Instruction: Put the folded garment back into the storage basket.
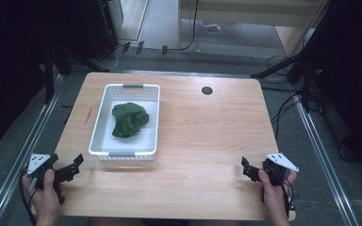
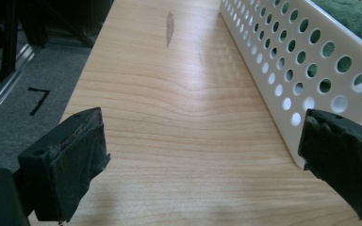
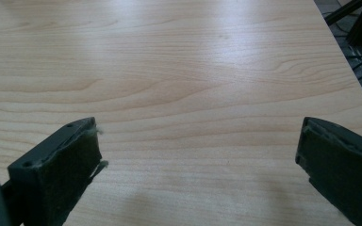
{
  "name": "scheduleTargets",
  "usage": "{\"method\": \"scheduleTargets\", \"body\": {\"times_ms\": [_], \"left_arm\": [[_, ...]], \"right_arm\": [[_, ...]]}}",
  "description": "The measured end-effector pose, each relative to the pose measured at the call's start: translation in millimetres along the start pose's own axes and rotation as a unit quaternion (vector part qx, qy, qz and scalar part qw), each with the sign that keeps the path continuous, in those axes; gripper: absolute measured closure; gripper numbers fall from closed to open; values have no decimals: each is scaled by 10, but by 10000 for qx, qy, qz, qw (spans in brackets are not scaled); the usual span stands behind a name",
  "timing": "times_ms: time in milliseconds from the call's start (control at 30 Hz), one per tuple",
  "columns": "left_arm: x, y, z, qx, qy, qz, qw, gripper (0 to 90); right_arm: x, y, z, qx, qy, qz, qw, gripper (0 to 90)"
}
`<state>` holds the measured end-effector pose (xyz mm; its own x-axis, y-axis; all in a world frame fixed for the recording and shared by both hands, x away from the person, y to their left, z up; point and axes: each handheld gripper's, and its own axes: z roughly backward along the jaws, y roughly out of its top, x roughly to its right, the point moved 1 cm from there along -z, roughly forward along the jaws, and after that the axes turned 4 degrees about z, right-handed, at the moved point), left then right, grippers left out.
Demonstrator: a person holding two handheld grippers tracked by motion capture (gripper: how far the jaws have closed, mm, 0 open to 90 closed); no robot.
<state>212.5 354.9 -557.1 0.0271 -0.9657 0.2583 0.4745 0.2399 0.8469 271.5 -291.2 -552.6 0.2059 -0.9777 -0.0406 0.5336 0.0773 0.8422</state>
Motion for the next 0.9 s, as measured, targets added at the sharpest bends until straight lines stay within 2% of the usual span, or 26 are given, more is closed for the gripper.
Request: {"method": "scheduleTargets", "body": {"times_ms": [133, 167, 267, 400, 900], "left_arm": [[-7, 1, -1, -11, 26, 6, 10000, 25], [-13, 1, -6, 6, 39, 87, 10000, 25], [-31, 3, -2, -5, -23, 155, 9999, 25], [-40, 3, -1, 12, -28, 186, 9998, 25], [-44, 2, 5, -2, -47, 167, 9998, 25]], "right_arm": [[-4, -1, 2, 11, -8, 2, 10000, 8], [-5, -1, 3, 17, -4, 16, 10000, 8], [-7, -2, 2, 26, -7, 39, 10000, 8], [-11, -1, 2, 14, -19, 27, 10000, 8], [-5, -2, 2, 11, -12, 18, 10000, 8]]}}
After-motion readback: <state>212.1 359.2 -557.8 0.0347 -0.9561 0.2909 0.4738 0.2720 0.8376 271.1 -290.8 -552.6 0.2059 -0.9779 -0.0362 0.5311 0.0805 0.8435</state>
